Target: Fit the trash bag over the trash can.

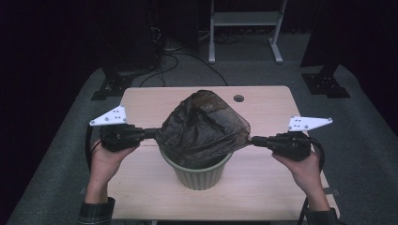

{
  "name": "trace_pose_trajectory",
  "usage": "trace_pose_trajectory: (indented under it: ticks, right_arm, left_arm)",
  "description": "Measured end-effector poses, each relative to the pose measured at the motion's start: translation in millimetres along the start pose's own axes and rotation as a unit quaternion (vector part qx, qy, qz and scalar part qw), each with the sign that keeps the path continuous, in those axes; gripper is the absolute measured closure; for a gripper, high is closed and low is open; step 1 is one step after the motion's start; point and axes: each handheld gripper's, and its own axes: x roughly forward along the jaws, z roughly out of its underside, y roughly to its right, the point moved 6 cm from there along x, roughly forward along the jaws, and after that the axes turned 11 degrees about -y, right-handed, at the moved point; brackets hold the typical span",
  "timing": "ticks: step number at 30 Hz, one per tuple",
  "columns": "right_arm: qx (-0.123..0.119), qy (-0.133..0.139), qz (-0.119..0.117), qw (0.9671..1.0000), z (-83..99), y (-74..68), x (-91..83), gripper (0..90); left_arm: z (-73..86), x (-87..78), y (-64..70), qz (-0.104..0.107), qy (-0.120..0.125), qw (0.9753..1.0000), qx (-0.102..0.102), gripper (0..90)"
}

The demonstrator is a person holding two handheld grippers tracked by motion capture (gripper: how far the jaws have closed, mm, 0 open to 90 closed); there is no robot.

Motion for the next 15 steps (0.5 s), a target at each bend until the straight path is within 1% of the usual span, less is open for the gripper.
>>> trace_pose_trajectory:
  ticks: [6, 9, 12, 14, 15]
  right_arm:
    - [0.007, -0.001, 0.032, 0.9995, 5.1, 13.3, -14.1, 89.8]
    - [0.011, -0.005, 0.044, 0.9989, 9.9, 17.3, -18.9, 89.8]
    - [0.015, -0.009, 0.057, 0.9982, 15.6, 21.8, -23.4, 89.8]
    - [0.02, -0.011, 0.061, 0.9979, 18.1, 24.4, -26.2, 89.9]
    - [0.02, -0.012, 0.066, 0.9975, 18.9, 26.0, -27.1, 89.8]
  left_arm:
    - [20.1, -9.7, -5.9, -0.008, -0.003, 0.9998, -0.019, 90.0]
    - [31.3, -14.5, -8.8, -0.014, -0.006, 0.9995, -0.027, 90.0]
    - [41.9, -18.7, -13.0, -0.019, -0.009, 0.9989, -0.041, 90.0]
    - [47.0, -20.6, -16.7, -0.028, -0.014, 0.9984, -0.047, 90.0]
    - [48.8, -21.2, -18.6, -0.033, -0.016, 0.9981, -0.05, 90.0]
